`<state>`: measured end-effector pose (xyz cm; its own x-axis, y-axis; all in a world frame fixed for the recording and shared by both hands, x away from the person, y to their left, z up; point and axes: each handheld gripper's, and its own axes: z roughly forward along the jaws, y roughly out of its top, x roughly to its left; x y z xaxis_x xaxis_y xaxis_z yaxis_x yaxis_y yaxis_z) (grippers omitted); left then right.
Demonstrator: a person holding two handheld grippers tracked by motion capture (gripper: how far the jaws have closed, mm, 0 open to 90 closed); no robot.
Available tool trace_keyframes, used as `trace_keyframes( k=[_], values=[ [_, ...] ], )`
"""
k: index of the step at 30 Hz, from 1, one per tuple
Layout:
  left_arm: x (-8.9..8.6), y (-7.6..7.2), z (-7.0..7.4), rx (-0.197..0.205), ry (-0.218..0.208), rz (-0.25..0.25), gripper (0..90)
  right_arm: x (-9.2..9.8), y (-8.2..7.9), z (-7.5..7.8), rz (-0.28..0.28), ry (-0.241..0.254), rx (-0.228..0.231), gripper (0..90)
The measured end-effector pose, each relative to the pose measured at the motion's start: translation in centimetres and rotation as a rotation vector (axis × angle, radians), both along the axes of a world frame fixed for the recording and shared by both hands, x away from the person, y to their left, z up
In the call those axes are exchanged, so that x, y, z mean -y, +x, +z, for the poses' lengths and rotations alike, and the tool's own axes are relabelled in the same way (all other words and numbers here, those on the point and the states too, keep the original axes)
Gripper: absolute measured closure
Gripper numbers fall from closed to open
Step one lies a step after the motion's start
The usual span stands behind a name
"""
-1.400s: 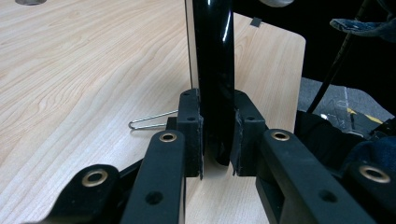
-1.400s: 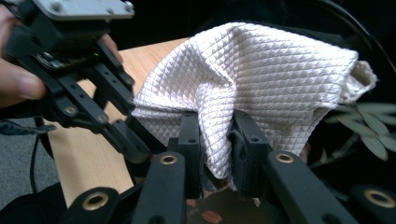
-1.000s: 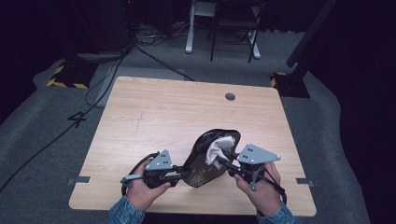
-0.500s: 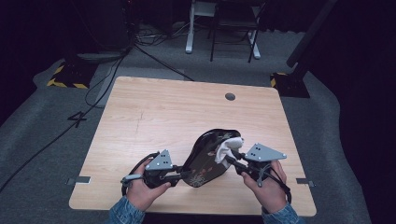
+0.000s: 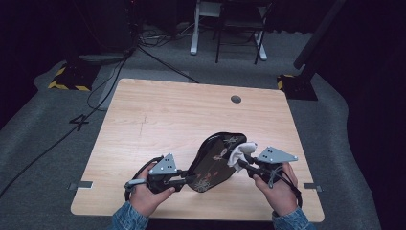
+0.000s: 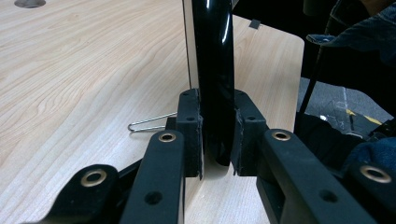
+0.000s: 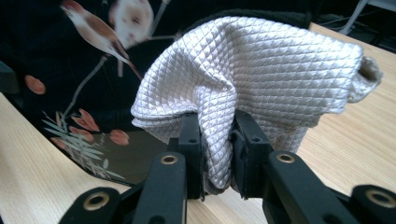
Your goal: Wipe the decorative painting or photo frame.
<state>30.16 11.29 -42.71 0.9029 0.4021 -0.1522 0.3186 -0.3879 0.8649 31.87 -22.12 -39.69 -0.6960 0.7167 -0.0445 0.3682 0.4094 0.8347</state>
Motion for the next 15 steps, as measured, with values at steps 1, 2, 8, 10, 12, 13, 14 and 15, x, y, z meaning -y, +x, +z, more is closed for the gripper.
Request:
trace_keyframes(
  k=[1,2,8,10,12,13,14,15],
  values=[
    [0.0,0.0,0.0,0.0,-0.001,0.001,76.7,0.0,0.0,0.0,0.0,0.0,0.0,75.5],
    [0.0,0.0,0.0,0.0,-0.001,0.001,76.7,0.2,0.1,-0.1,-0.008,-0.003,-0.005,75.5],
    [0.0,0.0,0.0,-0.002,0.008,0.003,76.9,0.0,-0.1,-0.2,-0.006,-0.01,-0.003,75.6],
    [0.1,0.0,0.1,0.001,0.013,0.005,76.7,-0.7,-0.3,0.0,0.011,-0.012,0.003,75.6],
    [0.1,0.0,0.1,0.002,0.013,0.004,76.6,-0.9,-0.4,0.0,0.016,-0.014,0.004,75.6],
    [0.1,0.0,0.1,0.002,0.015,0.005,76.6,-1.4,-0.6,0.2,0.033,-0.021,0.014,75.6],
    [0.1,0.0,0.1,0.0,0.013,0.005,76.6,-1.4,-0.6,0.2,0.033,-0.021,0.014,75.6],
    [0.1,0.0,0.1,0.0,0.013,0.005,76.6,-1.7,-0.7,0.4,0.041,-0.021,0.015,75.6]
  ],
)
